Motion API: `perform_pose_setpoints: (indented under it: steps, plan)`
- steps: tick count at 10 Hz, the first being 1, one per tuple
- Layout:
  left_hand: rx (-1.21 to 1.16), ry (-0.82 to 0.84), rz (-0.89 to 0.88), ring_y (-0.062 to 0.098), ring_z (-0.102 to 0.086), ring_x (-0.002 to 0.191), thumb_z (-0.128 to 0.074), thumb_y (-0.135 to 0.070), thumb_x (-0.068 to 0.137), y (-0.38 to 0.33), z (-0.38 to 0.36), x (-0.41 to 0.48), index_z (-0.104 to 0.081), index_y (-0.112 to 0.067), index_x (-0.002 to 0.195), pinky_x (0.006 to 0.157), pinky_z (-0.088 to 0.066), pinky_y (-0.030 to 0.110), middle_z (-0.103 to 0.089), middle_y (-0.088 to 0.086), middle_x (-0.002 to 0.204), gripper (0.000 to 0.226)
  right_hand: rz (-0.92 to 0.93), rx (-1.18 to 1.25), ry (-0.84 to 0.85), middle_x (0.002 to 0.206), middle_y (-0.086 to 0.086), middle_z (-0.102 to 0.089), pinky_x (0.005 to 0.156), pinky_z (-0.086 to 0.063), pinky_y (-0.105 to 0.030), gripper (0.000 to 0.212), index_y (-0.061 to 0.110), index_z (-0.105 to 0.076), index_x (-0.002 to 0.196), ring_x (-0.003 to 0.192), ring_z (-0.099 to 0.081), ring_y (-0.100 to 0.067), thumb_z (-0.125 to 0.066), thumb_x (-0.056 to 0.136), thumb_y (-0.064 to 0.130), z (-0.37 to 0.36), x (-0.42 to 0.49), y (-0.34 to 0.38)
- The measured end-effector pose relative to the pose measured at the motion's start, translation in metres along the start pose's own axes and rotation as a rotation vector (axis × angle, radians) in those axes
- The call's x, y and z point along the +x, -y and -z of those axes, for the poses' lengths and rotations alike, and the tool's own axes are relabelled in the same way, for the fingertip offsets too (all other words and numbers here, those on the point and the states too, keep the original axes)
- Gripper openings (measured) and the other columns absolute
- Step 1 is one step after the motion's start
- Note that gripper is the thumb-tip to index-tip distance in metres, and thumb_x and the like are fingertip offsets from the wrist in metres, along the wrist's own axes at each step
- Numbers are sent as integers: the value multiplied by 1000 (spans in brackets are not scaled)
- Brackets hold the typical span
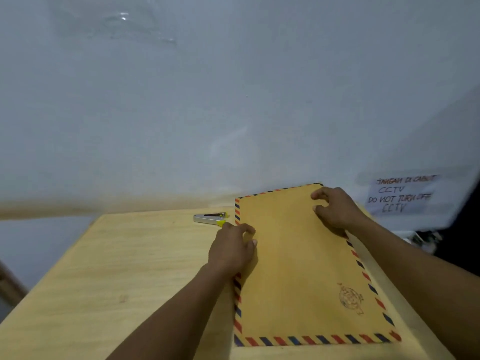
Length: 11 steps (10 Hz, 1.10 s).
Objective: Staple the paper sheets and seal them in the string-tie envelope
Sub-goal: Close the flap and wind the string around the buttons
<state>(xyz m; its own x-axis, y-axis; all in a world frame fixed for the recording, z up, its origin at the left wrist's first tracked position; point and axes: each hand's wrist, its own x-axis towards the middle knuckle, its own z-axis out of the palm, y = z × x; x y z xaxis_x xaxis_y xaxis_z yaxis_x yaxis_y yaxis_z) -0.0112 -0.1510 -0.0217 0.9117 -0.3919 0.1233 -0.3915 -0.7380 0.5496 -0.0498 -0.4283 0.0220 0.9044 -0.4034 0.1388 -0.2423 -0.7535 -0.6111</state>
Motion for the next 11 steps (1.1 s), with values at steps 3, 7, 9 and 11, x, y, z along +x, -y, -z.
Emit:
perform_pose_setpoints:
  steps: [3,7,9,11]
  plan:
    - [311,-232,-57,29,-28,145,-48,-47,97,33,7,14,-45,-28,145,112,-34,43,-31,7,156,51,-45,-301,12,164,-6,-21,115,-22,-50,44,30,-52,139,147,-18,-33,-53,97,42,-50,-12,-8]
    - [483,-89,85,27,-62,114,-56,-41,96,54,62,23,-55,-26,132,89,-41,38,-69,2,123,39,154,-381,301,165,0,-20,120,-16,-52,60,31,-30,154,152,-15,-23,-39,100,55,-76,-86,44]
    - [284,-288,192,31,-64,89,-56,-33,93,46,49,-54,-49,-17,121,71,-45,36,-67,4,103,33,163,-393,285,167,-3,-17,121,-9,-56,59,28,-27,156,155,-9,-25,-33,102,52,-92,-92,54]
    - [222,-238,285,31,-58,87,-59,-41,94,43,50,-75,-43,-13,119,67,-44,34,-63,9,109,41,164,-425,287,168,-3,-17,121,-7,-60,60,28,-26,156,155,-7,-25,-32,102,54,-91,-97,61]
